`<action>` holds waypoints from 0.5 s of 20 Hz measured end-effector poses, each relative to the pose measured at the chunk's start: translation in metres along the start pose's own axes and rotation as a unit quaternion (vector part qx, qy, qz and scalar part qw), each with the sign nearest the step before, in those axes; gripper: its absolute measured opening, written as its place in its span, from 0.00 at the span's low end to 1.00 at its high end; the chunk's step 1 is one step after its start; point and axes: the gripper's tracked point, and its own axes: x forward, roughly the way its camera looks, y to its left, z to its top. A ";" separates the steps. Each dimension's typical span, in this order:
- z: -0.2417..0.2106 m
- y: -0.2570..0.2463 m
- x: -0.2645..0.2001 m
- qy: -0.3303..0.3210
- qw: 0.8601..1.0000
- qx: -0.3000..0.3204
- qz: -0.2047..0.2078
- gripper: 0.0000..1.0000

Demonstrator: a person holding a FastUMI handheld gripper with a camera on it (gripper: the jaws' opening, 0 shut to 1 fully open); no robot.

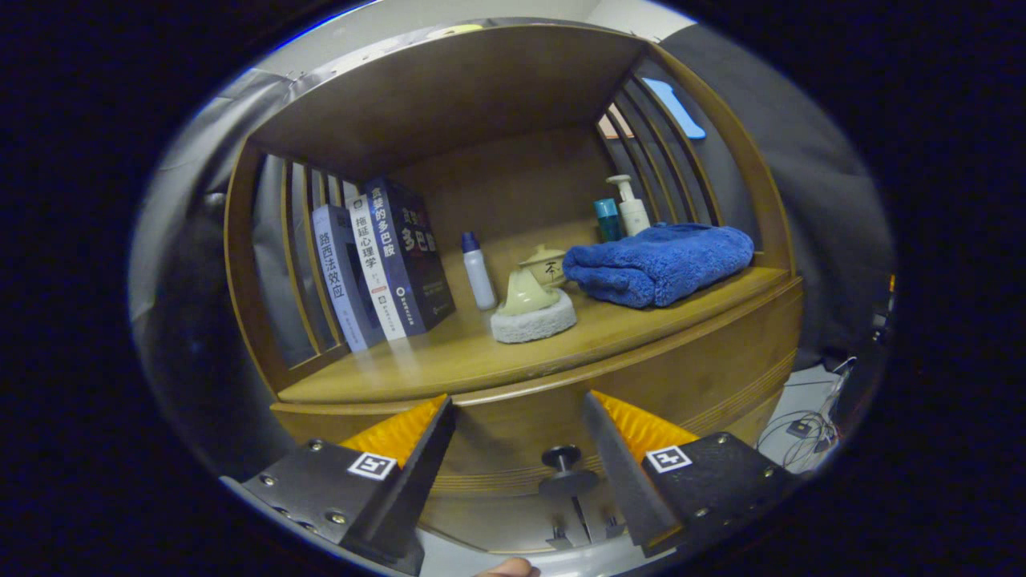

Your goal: Pull open the drawer, take out the items inside it, and place them on the countertop above the cabinet.

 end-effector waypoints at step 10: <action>0.026 -0.004 -0.018 -0.007 0.999 -0.037 0.023 0.98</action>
